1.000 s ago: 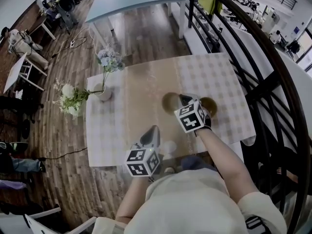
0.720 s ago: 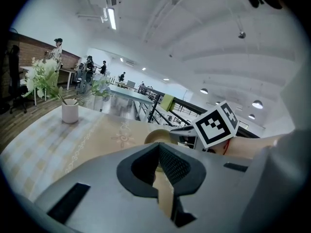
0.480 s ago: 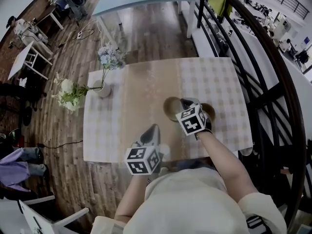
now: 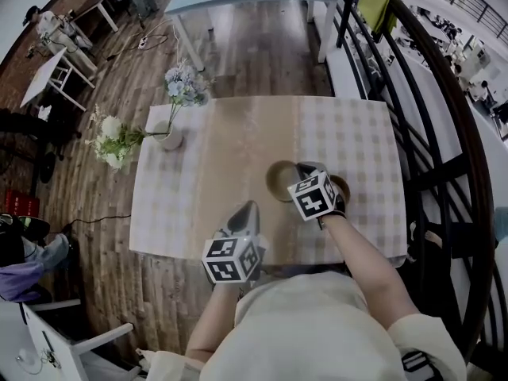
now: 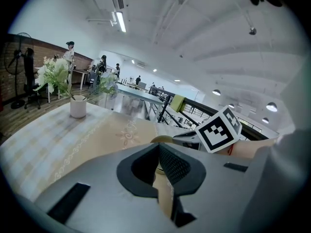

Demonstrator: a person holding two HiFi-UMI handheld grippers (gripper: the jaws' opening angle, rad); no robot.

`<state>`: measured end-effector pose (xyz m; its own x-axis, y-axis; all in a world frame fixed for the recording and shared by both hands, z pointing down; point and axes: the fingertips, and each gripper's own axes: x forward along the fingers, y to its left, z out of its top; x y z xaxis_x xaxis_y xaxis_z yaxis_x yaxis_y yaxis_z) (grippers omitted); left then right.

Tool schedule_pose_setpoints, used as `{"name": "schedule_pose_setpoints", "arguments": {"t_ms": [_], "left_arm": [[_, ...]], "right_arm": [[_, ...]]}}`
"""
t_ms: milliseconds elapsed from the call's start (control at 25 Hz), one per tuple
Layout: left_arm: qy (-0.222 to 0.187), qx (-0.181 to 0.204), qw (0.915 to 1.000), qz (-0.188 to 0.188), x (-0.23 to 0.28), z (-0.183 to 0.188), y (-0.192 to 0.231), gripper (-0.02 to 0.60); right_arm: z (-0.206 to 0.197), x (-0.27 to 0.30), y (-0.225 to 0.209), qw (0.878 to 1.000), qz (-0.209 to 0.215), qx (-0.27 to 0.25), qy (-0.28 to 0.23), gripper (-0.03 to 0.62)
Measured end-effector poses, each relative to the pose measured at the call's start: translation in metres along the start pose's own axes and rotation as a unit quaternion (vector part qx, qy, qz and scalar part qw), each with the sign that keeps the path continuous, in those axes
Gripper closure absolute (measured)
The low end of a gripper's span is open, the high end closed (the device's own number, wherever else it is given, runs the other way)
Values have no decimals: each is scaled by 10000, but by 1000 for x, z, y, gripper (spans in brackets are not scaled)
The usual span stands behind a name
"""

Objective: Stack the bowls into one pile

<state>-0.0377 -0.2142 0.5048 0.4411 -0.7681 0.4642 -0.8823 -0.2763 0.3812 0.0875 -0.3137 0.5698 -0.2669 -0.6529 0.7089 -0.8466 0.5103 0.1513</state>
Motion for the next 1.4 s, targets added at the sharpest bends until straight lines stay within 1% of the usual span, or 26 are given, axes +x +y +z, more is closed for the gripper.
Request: {"name": "schedule_pose_setpoints", "arguments": {"t_ms": [280, 400, 680, 960, 1160, 1280, 1400], "left_arm": [[88, -37, 9997, 225, 15, -10, 1, 578], [97, -11, 9995, 311, 22, -10, 1, 578], [131, 143, 9983, 547, 39, -15, 1, 578], [215, 253, 9967, 744, 53, -23, 3, 578], [435, 309, 9952, 824, 69, -38, 5, 577], [547, 253, 9950, 791, 82, -45, 5, 577], [653, 230, 9938, 872, 95, -52, 10, 571]], "right_arm": [[-10, 7, -7, 9999, 127, 8, 25, 586], [-10, 8, -9, 9998, 220, 32, -8, 557], [-10, 7, -10, 9992, 381, -23, -113, 551], [-18, 13, -10, 9985, 538, -124, -15, 551], [-23, 13, -11, 9981, 611, -125, 3, 549], [-25, 13, -12, 9978, 646, -139, -18, 548], [-23, 11, -13, 9977, 659, -125, -106, 546]]}}
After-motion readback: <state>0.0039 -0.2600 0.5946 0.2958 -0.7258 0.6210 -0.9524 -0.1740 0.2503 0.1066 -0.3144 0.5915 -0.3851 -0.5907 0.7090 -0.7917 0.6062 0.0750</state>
